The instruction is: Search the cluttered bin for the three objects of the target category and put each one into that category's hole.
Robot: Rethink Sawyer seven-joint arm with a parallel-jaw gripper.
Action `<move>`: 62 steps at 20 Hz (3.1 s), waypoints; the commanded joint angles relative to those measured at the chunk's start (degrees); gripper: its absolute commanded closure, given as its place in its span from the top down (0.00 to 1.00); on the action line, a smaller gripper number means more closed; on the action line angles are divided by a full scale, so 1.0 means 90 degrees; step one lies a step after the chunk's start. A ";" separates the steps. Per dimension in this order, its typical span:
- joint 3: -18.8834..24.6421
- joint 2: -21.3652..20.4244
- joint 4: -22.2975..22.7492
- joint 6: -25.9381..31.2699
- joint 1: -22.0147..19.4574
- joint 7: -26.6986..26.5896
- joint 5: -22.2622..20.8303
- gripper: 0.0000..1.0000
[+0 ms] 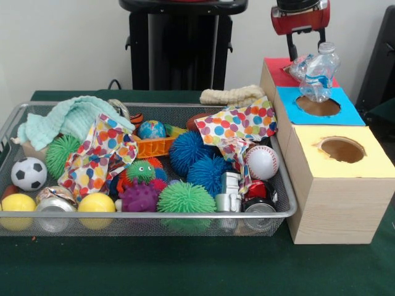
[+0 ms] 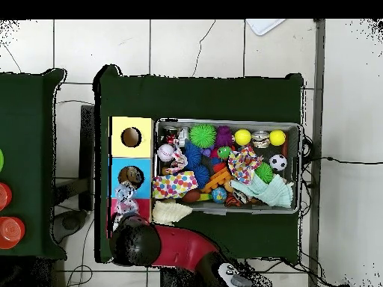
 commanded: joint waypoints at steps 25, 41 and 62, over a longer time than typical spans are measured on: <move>-0.0159 0.0131 -0.1295 -0.0096 0.0006 0.0921 0.0155 1.00; -0.0255 0.0109 -0.1355 -0.0061 0.0069 0.0904 0.0143 1.00; -0.0355 0.0066 -0.1416 0.0030 0.0106 0.0838 -0.0094 1.00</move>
